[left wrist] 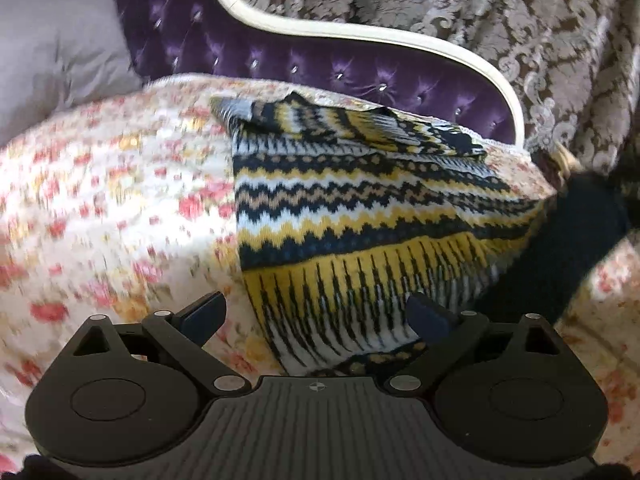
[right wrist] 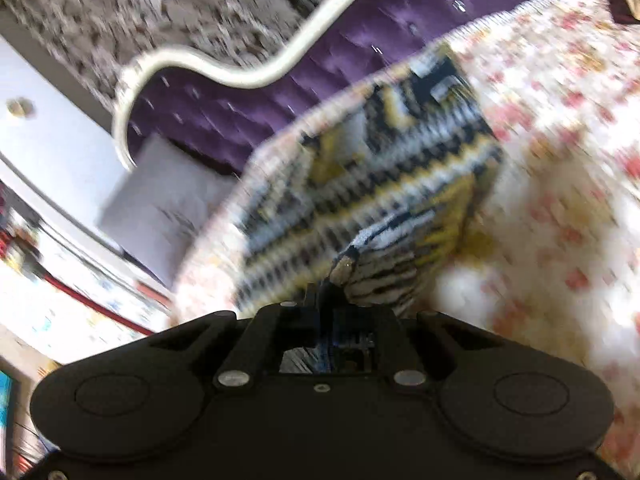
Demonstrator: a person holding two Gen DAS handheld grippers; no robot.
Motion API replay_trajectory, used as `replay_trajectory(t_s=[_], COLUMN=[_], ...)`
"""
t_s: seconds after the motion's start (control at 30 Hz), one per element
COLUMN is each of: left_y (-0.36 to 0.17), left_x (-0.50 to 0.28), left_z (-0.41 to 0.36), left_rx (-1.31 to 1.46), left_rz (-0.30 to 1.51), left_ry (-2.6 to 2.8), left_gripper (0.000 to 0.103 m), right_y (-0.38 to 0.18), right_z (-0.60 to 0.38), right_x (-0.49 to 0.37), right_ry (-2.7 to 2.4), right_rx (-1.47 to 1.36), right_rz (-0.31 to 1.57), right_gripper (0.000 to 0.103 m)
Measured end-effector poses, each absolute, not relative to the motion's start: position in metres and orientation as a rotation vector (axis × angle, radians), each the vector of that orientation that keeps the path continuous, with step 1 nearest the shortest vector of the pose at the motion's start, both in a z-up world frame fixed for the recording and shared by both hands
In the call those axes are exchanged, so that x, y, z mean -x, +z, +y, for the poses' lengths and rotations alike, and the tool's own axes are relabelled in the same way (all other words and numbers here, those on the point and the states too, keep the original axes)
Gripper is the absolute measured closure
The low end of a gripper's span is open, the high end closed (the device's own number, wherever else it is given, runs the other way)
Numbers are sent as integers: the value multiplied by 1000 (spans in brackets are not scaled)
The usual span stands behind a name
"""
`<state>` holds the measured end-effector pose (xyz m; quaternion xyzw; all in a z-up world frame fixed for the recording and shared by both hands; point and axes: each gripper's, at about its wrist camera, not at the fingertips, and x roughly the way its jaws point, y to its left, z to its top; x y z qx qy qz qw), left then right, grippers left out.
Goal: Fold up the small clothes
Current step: 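Grasp the navy hem of the sweater with the right gripper and lift, then carry the navy hem over the sweater toward the collar with the right gripper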
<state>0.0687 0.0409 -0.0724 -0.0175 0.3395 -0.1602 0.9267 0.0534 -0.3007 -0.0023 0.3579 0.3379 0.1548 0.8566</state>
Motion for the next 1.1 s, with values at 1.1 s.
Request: replay_trajectory(t_s=[1.1], left_y=[-108], left_x=[-51], left_z=[-8], left_rx=[73], left_rz=[896], left_ry=[-513], left_gripper=[5], right_y=[-4], right_z=[-340], right_x=[-139], right_ry=[275], right_rx=[-974], right_rz=[595], right_gripper=[89])
